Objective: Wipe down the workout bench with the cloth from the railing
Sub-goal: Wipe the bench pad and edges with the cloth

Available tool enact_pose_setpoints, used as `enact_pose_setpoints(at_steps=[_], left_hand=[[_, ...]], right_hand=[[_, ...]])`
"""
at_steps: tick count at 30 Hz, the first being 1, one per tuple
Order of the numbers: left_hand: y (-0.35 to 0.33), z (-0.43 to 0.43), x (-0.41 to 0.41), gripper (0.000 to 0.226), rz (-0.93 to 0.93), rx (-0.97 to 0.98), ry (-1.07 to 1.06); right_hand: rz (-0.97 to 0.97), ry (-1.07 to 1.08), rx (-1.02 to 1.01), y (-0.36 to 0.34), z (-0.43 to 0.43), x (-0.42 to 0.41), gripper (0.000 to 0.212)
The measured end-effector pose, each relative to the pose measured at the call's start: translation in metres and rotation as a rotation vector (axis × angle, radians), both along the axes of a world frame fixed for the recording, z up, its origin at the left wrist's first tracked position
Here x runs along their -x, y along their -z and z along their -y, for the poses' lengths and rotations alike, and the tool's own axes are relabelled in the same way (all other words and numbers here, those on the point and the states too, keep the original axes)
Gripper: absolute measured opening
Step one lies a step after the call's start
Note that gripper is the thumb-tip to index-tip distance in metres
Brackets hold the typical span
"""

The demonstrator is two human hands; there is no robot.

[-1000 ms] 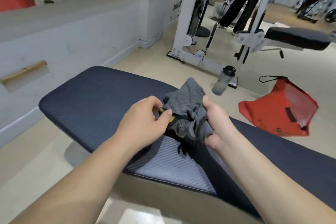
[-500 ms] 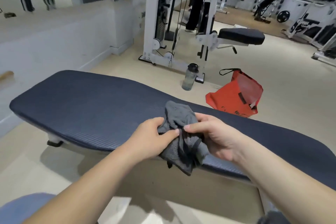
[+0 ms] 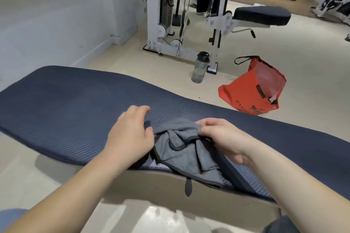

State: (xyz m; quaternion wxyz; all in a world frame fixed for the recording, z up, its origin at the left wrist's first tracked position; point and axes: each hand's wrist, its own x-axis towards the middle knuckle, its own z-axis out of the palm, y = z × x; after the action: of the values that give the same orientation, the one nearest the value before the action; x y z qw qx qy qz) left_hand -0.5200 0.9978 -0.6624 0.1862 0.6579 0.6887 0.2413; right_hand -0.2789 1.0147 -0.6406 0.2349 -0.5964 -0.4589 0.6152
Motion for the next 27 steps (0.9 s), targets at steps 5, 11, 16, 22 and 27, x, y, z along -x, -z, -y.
enact_pose_setpoints(at_steps=[5, 11, 16, 22, 27], left_hand=[[0.005, 0.008, -0.029, 0.059, 0.096, -0.063, 0.386], [0.008, -0.001, -0.027, 0.075, -0.172, 0.093, 0.226], [-0.013, -0.004, -0.017, 0.041, 0.272, 0.114, 0.142], [-0.029, 0.015, -0.008, 0.032, 0.364, -0.056, 0.413], [-0.013, 0.023, -0.003, 0.041, 0.061, 0.241, 0.473]], right_hand=[[-0.195, -0.034, -0.013, 0.005, 0.005, -0.005, 0.036], [-0.084, -0.072, -0.127, 0.007, 0.003, -0.012, 0.034], [0.029, -0.119, -0.487, -0.008, 0.007, -0.004, 0.030], [-0.128, -0.123, -0.439, -0.035, 0.007, -0.018, 0.034], [0.529, -0.552, -0.698, 0.000, -0.001, -0.017, 0.067]])
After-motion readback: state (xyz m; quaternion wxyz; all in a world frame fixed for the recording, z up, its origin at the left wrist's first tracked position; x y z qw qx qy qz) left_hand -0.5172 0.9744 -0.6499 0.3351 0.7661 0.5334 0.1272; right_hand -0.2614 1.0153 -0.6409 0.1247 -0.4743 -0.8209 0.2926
